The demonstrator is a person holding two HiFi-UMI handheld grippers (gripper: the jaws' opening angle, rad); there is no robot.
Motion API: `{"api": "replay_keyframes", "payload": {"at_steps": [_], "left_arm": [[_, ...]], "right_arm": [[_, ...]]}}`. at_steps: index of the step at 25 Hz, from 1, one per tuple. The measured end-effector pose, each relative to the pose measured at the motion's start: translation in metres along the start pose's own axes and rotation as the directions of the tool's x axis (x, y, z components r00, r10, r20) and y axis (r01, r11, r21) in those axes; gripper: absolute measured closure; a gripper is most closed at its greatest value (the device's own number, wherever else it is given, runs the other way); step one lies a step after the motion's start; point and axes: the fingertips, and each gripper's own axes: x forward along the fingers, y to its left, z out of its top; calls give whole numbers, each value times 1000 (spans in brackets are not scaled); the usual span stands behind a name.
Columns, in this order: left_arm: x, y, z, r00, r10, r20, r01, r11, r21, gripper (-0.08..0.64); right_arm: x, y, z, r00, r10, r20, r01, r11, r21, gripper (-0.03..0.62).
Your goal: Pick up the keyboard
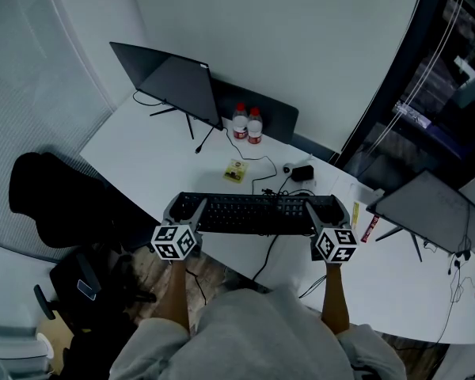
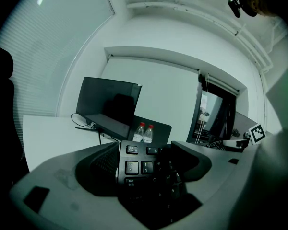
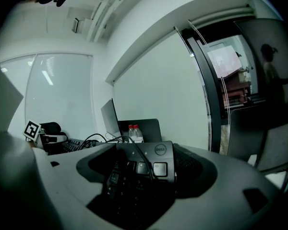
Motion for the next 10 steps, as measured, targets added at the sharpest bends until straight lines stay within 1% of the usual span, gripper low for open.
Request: {"api": "replay_keyframes", "payload": {"at_steps": [10], "left_arm": [[4,0,1,1000,5,0,-5,1000,5,245]], "right_arm": [[3,-3,-2,1000,2,-3,-2,1000,12,233]]}}
